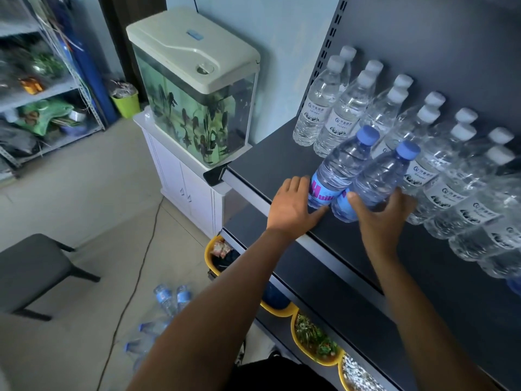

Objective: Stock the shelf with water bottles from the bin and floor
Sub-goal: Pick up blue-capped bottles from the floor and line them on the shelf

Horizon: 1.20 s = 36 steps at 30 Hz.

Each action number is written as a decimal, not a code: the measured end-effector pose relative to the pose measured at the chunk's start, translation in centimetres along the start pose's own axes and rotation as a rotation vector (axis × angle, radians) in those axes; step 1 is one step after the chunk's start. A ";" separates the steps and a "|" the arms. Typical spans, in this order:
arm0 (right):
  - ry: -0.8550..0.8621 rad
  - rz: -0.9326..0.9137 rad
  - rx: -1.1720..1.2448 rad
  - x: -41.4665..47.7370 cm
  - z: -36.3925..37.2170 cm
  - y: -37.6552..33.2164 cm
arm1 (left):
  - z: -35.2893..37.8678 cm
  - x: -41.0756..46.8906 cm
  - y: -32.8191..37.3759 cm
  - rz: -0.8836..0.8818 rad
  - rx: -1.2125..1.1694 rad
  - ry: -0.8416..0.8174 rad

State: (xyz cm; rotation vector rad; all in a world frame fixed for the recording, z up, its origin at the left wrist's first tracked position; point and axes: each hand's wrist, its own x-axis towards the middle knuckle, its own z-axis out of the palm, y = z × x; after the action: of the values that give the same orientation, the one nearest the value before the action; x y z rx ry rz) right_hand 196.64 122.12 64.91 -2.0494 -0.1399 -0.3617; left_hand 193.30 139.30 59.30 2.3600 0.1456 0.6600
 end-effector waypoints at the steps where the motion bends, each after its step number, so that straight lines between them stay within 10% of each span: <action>1: -0.055 0.008 0.021 0.3 -0.8 0.2 | 0.0 -0.1 0.1 0.008 0.002 -0.002; 7: -0.314 0.020 0.154 1.0 -4.0 -0.2 | 0.1 0.0 0.1 -0.003 0.021 -0.041; 18: -0.011 -0.026 0.079 -0.3 -1.1 -0.6 | 0.3 -0.1 0.0 0.025 0.050 -0.038; 28: -0.197 -0.104 0.211 -0.5 -2.2 -0.2 | -0.1 0.0 0.2 -0.043 0.014 -0.055; 36: -0.025 -0.014 0.272 -0.7 -0.1 -0.6 | -0.6 -0.1 0.5 -0.036 -0.004 -0.063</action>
State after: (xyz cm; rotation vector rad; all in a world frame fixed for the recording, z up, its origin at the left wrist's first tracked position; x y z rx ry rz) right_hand 195.82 122.34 65.20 -1.7857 -0.2077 -0.3086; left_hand 192.86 139.23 59.95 2.3662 0.1584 0.5671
